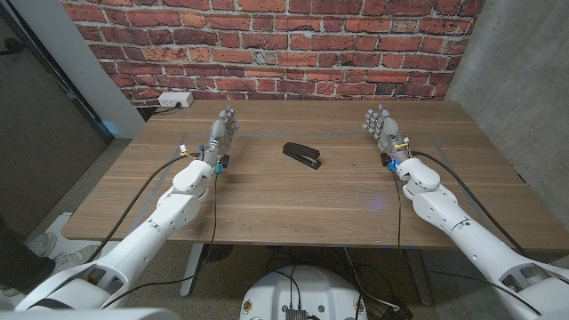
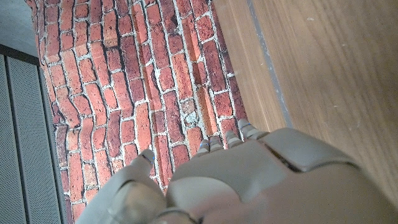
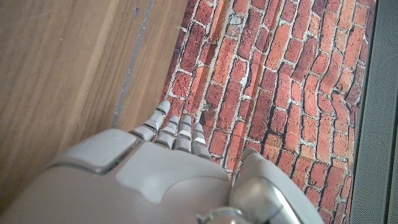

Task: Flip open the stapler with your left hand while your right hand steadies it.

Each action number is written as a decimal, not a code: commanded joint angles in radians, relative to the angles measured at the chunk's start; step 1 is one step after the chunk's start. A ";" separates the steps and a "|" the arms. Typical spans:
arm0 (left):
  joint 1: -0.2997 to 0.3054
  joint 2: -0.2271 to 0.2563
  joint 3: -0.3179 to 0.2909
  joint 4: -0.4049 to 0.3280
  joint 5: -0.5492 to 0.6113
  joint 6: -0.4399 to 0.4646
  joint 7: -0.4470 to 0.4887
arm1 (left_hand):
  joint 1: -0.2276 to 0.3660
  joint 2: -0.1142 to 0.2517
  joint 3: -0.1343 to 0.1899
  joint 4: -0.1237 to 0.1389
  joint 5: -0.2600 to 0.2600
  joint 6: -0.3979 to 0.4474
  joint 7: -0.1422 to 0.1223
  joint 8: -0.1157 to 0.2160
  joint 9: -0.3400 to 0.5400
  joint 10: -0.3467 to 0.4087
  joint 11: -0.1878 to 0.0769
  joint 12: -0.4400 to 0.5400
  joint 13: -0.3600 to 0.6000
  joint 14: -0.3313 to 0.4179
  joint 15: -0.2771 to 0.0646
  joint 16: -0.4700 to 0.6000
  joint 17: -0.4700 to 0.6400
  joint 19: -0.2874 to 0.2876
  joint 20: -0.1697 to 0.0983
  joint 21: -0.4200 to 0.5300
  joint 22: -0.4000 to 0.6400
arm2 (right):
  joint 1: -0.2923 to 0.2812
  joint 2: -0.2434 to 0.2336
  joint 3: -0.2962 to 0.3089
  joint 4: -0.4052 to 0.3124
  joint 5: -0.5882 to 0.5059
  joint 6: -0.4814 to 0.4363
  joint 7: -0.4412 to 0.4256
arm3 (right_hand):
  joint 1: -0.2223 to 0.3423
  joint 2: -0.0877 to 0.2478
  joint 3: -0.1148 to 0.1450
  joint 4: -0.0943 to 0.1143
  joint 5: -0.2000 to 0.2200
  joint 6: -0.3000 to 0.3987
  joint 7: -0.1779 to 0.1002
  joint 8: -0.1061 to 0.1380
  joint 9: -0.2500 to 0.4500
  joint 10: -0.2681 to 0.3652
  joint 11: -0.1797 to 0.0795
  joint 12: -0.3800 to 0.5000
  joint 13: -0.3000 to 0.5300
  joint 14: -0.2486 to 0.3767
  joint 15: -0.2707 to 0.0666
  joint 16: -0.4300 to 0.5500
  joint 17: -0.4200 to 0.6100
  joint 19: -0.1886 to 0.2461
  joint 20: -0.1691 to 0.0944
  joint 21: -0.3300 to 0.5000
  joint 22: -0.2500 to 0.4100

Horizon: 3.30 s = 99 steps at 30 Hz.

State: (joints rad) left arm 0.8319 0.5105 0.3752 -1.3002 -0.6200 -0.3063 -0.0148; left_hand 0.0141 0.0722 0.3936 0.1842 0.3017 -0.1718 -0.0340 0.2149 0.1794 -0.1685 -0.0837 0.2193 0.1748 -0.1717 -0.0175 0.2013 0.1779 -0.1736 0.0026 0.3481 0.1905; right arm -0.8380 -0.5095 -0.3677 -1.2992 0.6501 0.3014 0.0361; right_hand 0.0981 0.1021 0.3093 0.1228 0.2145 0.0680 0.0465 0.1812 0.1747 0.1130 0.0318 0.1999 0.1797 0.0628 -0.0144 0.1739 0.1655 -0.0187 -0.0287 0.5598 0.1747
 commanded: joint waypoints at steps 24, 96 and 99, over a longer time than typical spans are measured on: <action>-0.087 0.123 0.079 -0.110 0.245 0.081 0.032 | 0.255 0.061 0.107 -0.164 -0.084 0.085 -0.004 0.015 0.004 0.130 0.028 0.012 0.006 0.099 0.069 -0.005 -0.003 0.086 0.140 0.003 -0.001 | -0.028 -0.008 0.006 -0.020 0.010 0.030 0.026 | 0.013 0.018 0.011 -0.011 0.003 0.018 -0.003 0.009 0.006 0.019 0.002 0.009 0.003 0.020 0.001 0.007 0.003 0.016 -0.045 -0.014 0.004; -0.461 0.249 0.321 -0.268 0.801 0.152 -0.378 | 0.511 -0.045 0.124 -0.349 -0.103 0.258 0.009 0.028 0.013 0.241 -0.005 0.011 0.014 0.201 0.003 0.013 0.012 0.131 0.135 -0.011 0.007 | -0.018 0.022 0.007 0.031 0.022 0.093 0.067 | 0.014 0.017 0.015 -0.014 -0.002 0.029 -0.005 0.008 0.006 0.031 0.000 0.009 0.003 0.029 0.000 0.007 0.004 0.031 -0.046 -0.047 0.006; -0.493 0.241 0.339 -0.262 0.827 0.134 -0.416 | 0.542 -0.070 0.119 -0.357 -0.099 0.270 -0.029 0.027 0.013 0.248 -0.046 0.008 0.015 0.205 -0.023 0.010 0.013 0.138 0.117 -0.012 0.007 | -0.017 0.021 0.008 0.035 0.023 0.095 0.071 | 0.014 0.016 0.015 -0.014 -0.002 0.030 -0.005 0.008 0.006 0.031 -0.001 0.008 0.003 0.029 0.000 0.007 0.004 0.031 -0.046 -0.049 0.006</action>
State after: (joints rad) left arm 0.4100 0.7624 0.6739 -1.5503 0.1028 -0.1545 -0.3444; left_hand 0.5359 0.0154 0.5153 -0.1634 0.1931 0.0914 -0.0397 0.2375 0.1888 0.0778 -0.0981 0.2274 0.1873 0.0276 -0.0203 0.2079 0.1888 -0.0446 0.1269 0.3326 0.1933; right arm -0.8579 -0.4904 -0.3641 -1.2780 0.6684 0.3900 0.0984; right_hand 0.1061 0.1101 0.3188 0.1130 0.2138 0.0931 0.0394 0.1851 0.1791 0.1324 0.0336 0.2037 0.1796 0.0861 -0.0126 0.1774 0.1652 0.0084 -0.0341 0.5171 0.1743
